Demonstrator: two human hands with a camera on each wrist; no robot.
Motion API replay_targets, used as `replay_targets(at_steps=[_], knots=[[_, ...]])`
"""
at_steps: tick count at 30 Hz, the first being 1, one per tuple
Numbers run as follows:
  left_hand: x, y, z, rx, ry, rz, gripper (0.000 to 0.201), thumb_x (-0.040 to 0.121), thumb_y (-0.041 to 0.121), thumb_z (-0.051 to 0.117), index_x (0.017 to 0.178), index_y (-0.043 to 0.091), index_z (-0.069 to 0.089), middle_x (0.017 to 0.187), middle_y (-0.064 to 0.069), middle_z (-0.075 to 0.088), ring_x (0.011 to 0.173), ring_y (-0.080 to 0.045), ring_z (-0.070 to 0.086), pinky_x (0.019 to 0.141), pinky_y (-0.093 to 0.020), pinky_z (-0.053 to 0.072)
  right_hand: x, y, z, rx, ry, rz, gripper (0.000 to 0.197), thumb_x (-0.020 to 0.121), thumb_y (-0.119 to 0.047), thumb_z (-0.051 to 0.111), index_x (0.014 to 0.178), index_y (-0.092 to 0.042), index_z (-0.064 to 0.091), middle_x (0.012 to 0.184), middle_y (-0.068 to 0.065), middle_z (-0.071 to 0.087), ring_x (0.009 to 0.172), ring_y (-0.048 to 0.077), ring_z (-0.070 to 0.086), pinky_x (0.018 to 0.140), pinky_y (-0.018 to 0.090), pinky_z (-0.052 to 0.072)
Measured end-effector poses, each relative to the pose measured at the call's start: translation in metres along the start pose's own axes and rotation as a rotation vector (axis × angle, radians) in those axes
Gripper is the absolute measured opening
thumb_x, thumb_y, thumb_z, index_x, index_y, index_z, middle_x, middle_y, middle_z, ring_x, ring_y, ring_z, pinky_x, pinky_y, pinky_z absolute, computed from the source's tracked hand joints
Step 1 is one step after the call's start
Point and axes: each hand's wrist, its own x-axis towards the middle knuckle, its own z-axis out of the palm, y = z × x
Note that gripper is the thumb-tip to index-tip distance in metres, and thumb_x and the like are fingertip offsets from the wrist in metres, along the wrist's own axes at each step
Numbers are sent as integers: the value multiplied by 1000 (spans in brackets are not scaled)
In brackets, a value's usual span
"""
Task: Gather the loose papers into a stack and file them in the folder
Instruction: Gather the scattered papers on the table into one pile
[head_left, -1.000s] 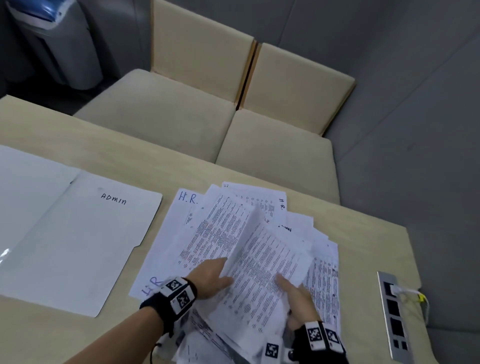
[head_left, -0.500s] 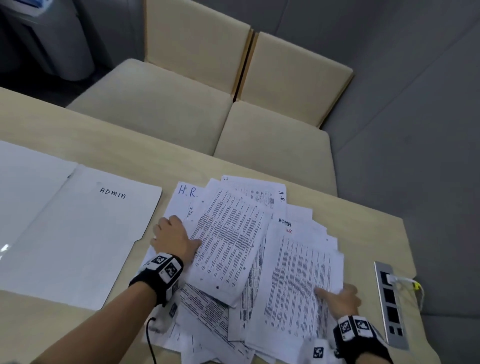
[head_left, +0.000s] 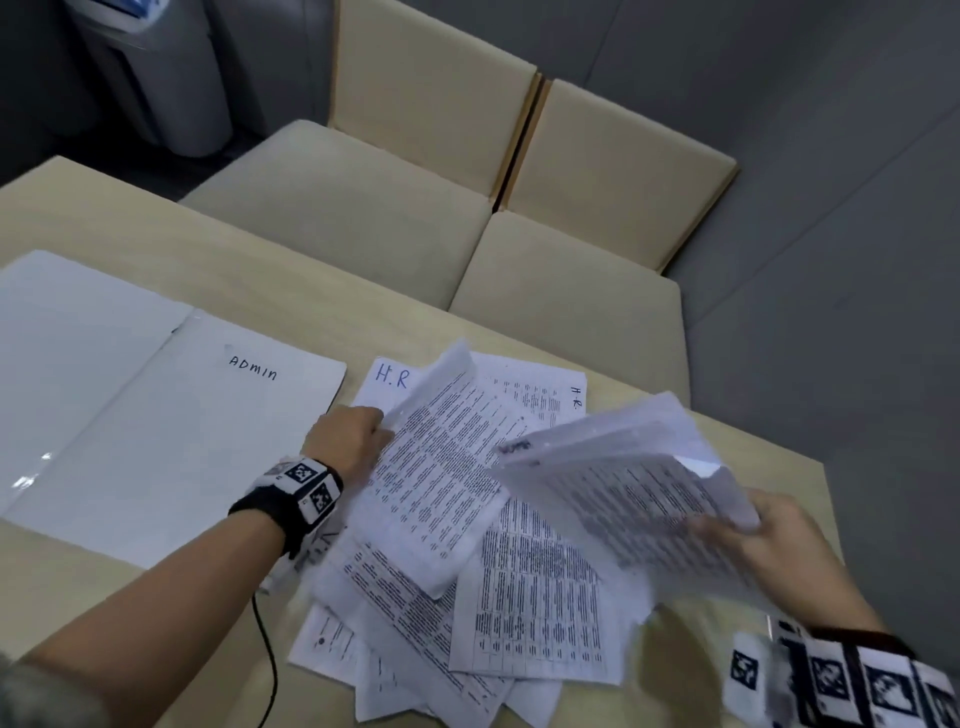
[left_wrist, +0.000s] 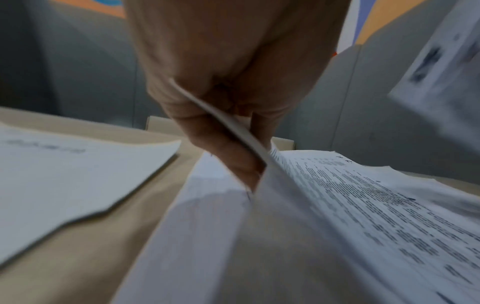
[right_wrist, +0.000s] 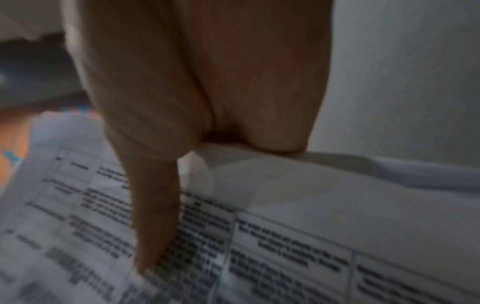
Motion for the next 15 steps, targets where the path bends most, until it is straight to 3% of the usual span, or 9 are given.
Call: replay_targets(at_steps=[2, 4, 6, 8, 10, 11, 13, 15], knots=[[-3, 3, -7, 37, 72, 14, 45, 98, 40, 47, 58, 19, 44, 58, -2, 50, 61, -29, 57, 56, -31, 42, -5, -17, -7, 174, -37, -32, 3, 82, -7, 77, 85, -8, 78, 77, 3, 81, 70, 16, 76, 62, 25, 56], [-9, 11, -13, -25, 160, 40, 43, 100, 36, 45, 63, 14, 51, 60, -3, 50, 60, -27, 49, 56, -30, 35, -4, -23, 1, 469, -33, 6, 21, 74, -1, 78, 94, -5, 76, 83, 1, 82, 78, 15, 78, 64, 19, 60], [-19, 22, -13, -233, 178, 81, 33, 100, 26, 48, 74, 9, 59, 62, -4, 55, 60, -25, 49, 55, -31, 33, 2, -16, 25, 803, -97, 132, 41, 69, -5, 78, 110, -1, 71, 101, 12, 80, 97, 29, 76, 78, 33, 63], [-31, 33, -9, -598, 32, 114, 22, 100, 21, 51, 85, 13, 64, 67, 3, 60, 61, -15, 53, 63, -30, 40, 5, 0, 62, 1090, -245, 306, 57, 75, -5, 76, 130, 1, 61, 126, 26, 68, 116, 42, 66, 95, 56, 54], [-45, 42, -2, -934, -210, 71, 14, 98, 25, 55, 99, 19, 68, 81, 8, 70, 74, -3, 62, 78, -31, 45, 3, 18, 102, 1261, -332, 460, 75, 74, -9, 81, 142, -2, 51, 142, 29, 54, 130, 47, 53, 109, 67, 36], [-51, 45, 4, -1073, -334, 33, 17, 96, 30, 59, 106, 21, 70, 94, 5, 74, 88, -7, 67, 87, -34, 47, 1, 26, 119, 1287, -341, 517, 80, 72, -13, 83, 144, -5, 49, 143, 28, 54, 131, 47, 52, 110, 68, 32], [-59, 51, 13, -1326, -555, -51, 33, 93, 31, 63, 121, 13, 67, 120, -12, 72, 113, -29, 67, 98, -43, 50, -7, 30, 140, 1315, -365, 593, 74, 77, -17, 80, 144, -10, 51, 140, 25, 58, 128, 47, 55, 111, 68, 32], [-64, 57, 22, -1446, -704, -101, 37, 96, 22, 58, 130, 7, 61, 129, -20, 66, 120, -36, 62, 99, -42, 51, -12, 34, 150, 1344, -399, 625, 54, 88, -16, 69, 140, -10, 55, 137, 27, 61, 125, 48, 57, 110, 68, 33]])
